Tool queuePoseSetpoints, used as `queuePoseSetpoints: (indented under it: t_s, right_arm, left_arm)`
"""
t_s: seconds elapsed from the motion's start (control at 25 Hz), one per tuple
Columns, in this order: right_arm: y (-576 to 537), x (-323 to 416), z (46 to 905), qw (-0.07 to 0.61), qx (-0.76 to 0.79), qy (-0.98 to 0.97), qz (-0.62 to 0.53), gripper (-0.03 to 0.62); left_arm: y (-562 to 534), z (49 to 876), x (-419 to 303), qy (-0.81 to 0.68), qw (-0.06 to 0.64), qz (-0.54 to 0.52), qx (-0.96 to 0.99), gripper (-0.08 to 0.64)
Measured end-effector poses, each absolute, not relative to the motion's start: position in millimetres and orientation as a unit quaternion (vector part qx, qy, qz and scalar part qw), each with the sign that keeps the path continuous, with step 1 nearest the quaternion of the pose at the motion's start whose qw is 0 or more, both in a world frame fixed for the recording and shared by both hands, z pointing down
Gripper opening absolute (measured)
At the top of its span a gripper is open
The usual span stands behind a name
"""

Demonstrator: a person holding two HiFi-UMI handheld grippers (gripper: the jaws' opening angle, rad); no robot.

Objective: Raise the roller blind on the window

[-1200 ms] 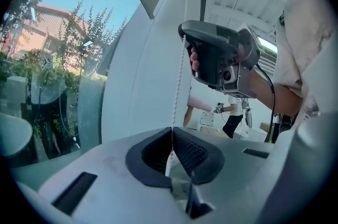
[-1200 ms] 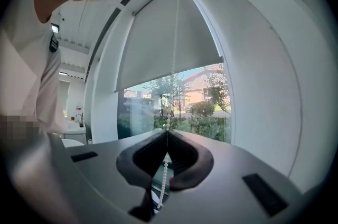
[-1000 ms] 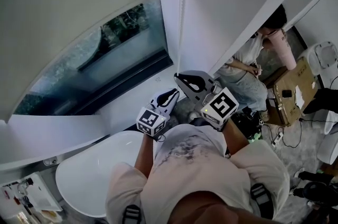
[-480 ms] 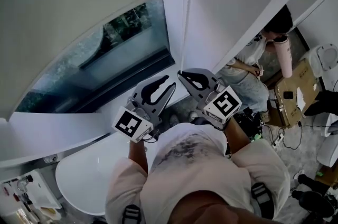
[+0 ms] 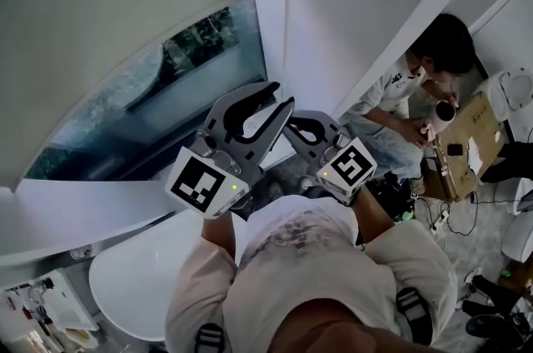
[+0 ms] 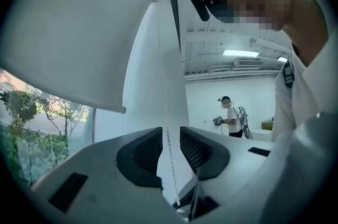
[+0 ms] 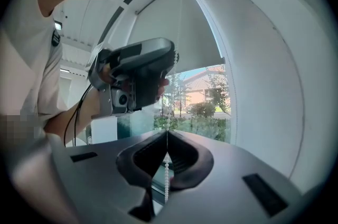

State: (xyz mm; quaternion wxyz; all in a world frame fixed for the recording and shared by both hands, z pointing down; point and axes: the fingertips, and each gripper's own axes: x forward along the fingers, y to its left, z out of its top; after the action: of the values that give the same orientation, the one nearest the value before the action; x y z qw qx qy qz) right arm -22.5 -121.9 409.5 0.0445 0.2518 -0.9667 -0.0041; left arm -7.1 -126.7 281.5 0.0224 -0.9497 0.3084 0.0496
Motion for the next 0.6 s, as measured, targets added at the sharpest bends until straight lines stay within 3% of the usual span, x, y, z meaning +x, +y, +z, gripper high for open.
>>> queuePoseSetpoints:
  t_s: [0.24,0.36,0.6]
  right_arm:
    - [-121,-25,407,0.043,0.252,-0.967,-0.012,0.060]
    - [-118,-27,403,0.039,0.254,-0.966,-0.017,0.060]
    - [-118,-28,403,0.036,0.258,-0.965,-0.026,0.060]
  left_arm:
    - [-135,248,-2,0.314,0.044,0.055,-0.947,0.087]
    - [-133,240,0,0.324,0.055,0.046,-0.943,0.026]
    - [-132,242,-2,0.347,0.058,0.045,-0.935,0.005]
